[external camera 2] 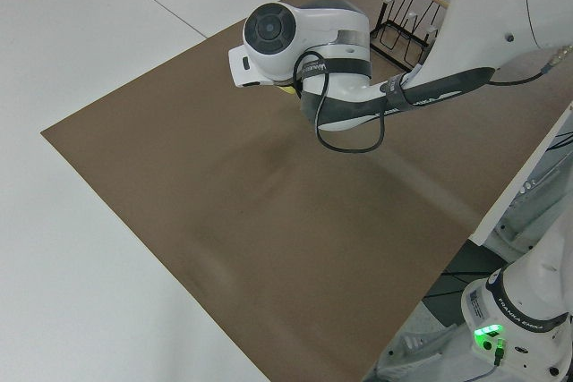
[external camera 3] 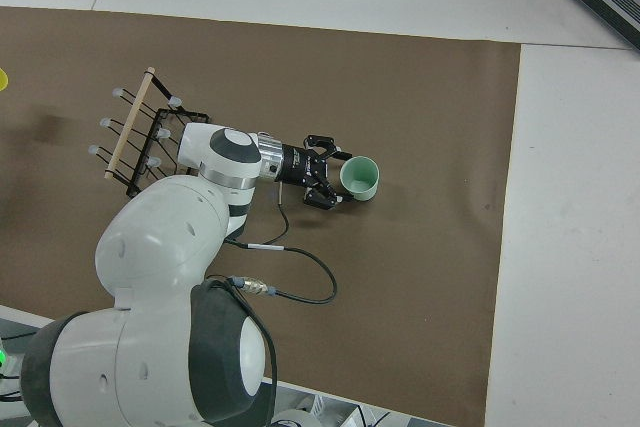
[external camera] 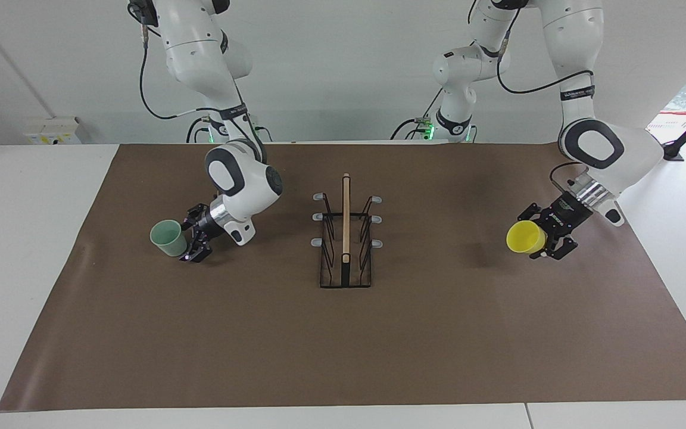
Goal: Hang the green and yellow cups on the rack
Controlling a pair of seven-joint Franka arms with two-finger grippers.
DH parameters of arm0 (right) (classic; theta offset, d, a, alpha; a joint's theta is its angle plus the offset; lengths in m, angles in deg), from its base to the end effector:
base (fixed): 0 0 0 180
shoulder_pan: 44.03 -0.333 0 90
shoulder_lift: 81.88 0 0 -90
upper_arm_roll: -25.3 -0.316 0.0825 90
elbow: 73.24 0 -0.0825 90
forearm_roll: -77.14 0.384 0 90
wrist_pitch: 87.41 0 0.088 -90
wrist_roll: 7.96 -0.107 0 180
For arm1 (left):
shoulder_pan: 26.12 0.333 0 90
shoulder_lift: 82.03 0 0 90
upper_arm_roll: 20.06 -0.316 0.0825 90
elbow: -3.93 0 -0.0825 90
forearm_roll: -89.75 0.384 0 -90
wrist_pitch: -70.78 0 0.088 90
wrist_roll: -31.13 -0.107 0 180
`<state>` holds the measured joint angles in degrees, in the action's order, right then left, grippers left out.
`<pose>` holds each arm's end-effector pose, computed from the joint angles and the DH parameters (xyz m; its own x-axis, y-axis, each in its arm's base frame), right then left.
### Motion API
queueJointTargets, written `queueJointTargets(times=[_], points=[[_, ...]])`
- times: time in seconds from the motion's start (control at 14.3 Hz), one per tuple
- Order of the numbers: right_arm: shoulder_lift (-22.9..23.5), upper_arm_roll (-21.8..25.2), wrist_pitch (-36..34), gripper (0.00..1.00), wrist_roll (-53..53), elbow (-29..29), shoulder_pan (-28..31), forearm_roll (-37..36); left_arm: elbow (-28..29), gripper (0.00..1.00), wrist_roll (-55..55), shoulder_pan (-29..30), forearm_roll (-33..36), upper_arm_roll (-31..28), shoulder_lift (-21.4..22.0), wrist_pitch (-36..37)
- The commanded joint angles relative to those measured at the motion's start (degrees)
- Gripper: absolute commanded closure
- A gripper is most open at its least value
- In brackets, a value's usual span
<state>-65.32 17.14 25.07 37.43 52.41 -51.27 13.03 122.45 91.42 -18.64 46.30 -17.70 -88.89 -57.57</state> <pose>0.5187 0.0825 0.2446 -0.1653 0.5620 -0.8104 0.9776 0.2016 -0.0596 0.5780 0.0320 0.3862 0.0248 0.8450 -0.5342 0.9742 0.0994 0.2025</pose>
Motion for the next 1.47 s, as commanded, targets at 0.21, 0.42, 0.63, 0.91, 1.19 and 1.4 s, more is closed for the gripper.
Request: queueJointTargets(times=[0.21,0.42,0.63,0.91,1.19,1.4], points=[[-1.1,-0.2,1.0,0.0,-3.0,3.3,1.9,-2.8,-7.5,1.0,11.9,-14.2,23.6,-0.7,0.1,3.9],[-1.3,-0.2,0.9,0.0,-4.0,4.0,3.1,-4.8,-7.5,1.0,24.1,-24.7,42.6,-0.5,2.3,8.3],[-1.3,-0.2,0.9,0.0,-4.0,4.2,3.7,-6.7,-7.4,1.0,35.8,-34.7,55.0,-0.5,3.7,12.3],[-1.7,-0.2,-1.6,0.58,-4.4,4.2,3.5,-7.5,-7.0,1.0,47.5,-43.4,65.4,-0.3,5.4,16.5],[-2.1,-0.3,-8.4,1.0,-5.6,2.3,3.2,-8.3,-6.5,1.0,55.0,-49.0,75.2,-0.3,4.1,19.1],[-2.3,-0.4,-8.9,1.0,-4.3,-0.3,4.2,-7.3,-6.7,1.0,57.3,-50.6,78.6,-0.3,2.7,20.3]])
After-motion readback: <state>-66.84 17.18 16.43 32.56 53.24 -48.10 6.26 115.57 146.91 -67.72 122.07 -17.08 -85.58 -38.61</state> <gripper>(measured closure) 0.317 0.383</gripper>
